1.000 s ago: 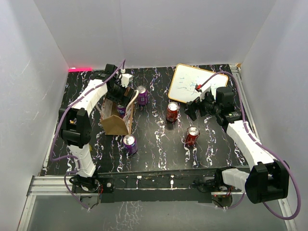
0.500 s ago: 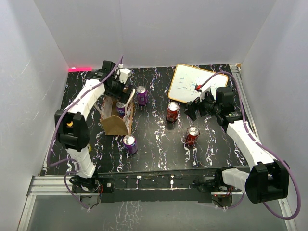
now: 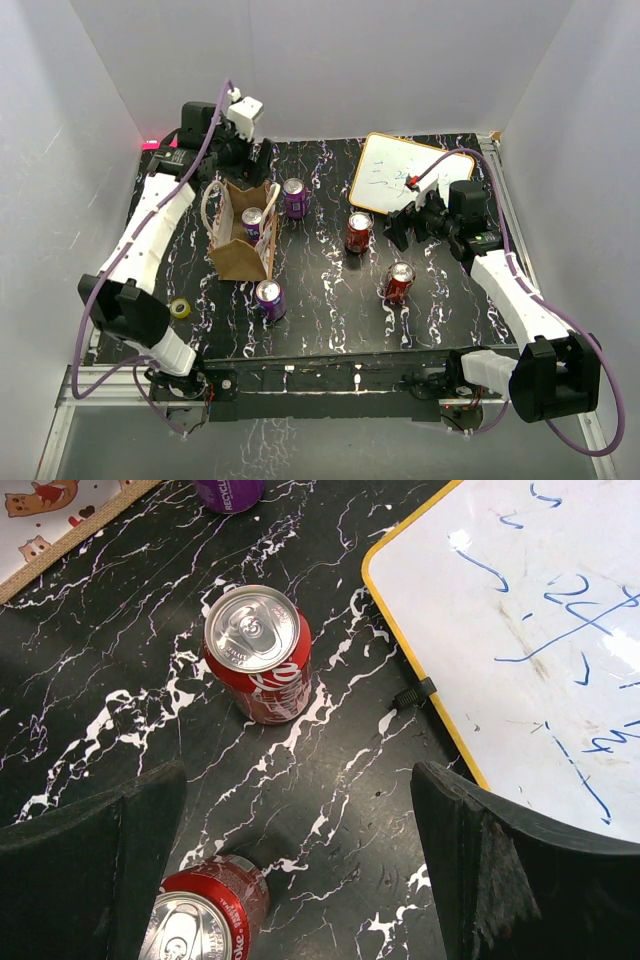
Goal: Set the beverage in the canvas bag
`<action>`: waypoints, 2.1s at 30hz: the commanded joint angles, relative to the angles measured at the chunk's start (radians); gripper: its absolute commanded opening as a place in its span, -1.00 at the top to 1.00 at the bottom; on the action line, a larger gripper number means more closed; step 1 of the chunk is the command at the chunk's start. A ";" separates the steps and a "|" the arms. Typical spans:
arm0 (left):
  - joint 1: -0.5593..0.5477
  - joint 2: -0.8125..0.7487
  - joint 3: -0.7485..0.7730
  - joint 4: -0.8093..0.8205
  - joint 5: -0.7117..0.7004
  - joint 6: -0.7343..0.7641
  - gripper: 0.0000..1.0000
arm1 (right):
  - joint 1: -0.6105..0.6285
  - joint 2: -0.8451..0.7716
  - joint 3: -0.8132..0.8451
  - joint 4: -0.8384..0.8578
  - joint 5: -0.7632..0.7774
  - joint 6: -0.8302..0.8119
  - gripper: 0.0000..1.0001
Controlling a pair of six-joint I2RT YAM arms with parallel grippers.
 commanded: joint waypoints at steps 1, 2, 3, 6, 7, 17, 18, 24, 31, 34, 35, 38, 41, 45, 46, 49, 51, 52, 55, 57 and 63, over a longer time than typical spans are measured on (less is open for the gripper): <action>-0.070 0.076 0.102 0.003 0.008 -0.012 -0.91 | -0.013 -0.018 0.012 0.049 -0.015 0.009 -0.97; -0.087 0.103 0.136 -0.003 -0.005 -0.009 -0.91 | -0.014 -0.021 0.011 0.049 -0.015 0.009 -0.96; -0.097 0.130 0.162 -0.011 -0.017 -0.010 -0.91 | -0.016 -0.024 0.010 0.049 -0.016 0.009 -0.97; -0.129 0.228 0.251 -0.043 -0.042 0.001 -0.92 | -0.025 -0.035 0.003 0.053 -0.017 0.011 -0.97; -0.141 0.260 0.281 -0.058 -0.053 0.009 -0.92 | -0.027 -0.039 0.000 0.054 -0.019 0.011 -0.97; -0.166 0.510 0.483 -0.176 -0.126 -0.024 -0.92 | -0.043 -0.055 -0.012 0.061 -0.027 0.017 -0.96; -0.165 0.528 0.491 -0.188 -0.125 -0.030 -0.92 | -0.043 -0.056 -0.013 0.062 -0.029 0.017 -0.96; -0.167 0.604 0.481 -0.201 -0.109 -0.050 -0.94 | -0.042 -0.057 -0.021 0.070 -0.032 0.018 -0.96; -0.167 0.677 0.487 -0.201 -0.138 -0.058 -0.94 | -0.045 -0.059 -0.026 0.076 -0.030 0.020 -0.97; -0.167 0.706 0.505 -0.209 -0.133 -0.063 -0.84 | -0.045 -0.061 -0.029 0.078 -0.030 0.017 -0.96; -0.167 0.714 0.512 -0.212 -0.132 -0.063 -0.81 | -0.045 -0.062 -0.030 0.078 -0.030 0.018 -0.96; -0.167 0.731 0.530 -0.216 -0.136 -0.063 -0.67 | -0.045 -0.059 -0.034 0.078 -0.033 0.019 -0.96; -0.167 0.735 0.532 -0.214 -0.148 -0.060 -0.58 | -0.045 -0.059 -0.037 0.079 -0.033 0.019 -0.96; -0.167 0.735 0.531 -0.212 -0.162 -0.055 -0.45 | -0.045 -0.057 -0.034 0.079 -0.036 0.020 -0.96; -0.167 0.733 0.532 -0.212 -0.165 -0.055 -0.44 | -0.044 -0.056 -0.034 0.079 -0.036 0.020 -0.96; -0.167 0.724 0.531 -0.211 -0.176 -0.056 -0.53 | -0.045 -0.053 -0.035 0.079 -0.038 0.020 -0.97; -0.167 0.714 0.527 -0.209 -0.178 -0.056 -0.59 | -0.045 -0.052 -0.034 0.079 -0.038 0.020 -0.96; -0.167 0.709 0.524 -0.207 -0.179 -0.056 -0.59 | -0.044 -0.052 -0.035 0.080 -0.039 0.020 -0.97; -0.168 0.692 0.513 -0.199 -0.178 -0.058 -0.59 | -0.045 -0.050 -0.034 0.081 -0.038 0.020 -0.96; -0.167 0.683 0.502 -0.194 -0.180 -0.059 -0.57 | -0.044 -0.051 -0.034 0.081 -0.039 0.020 -0.96; -0.167 0.670 0.489 -0.186 -0.179 -0.058 -0.44 | -0.045 -0.054 -0.038 0.082 -0.038 0.020 -0.97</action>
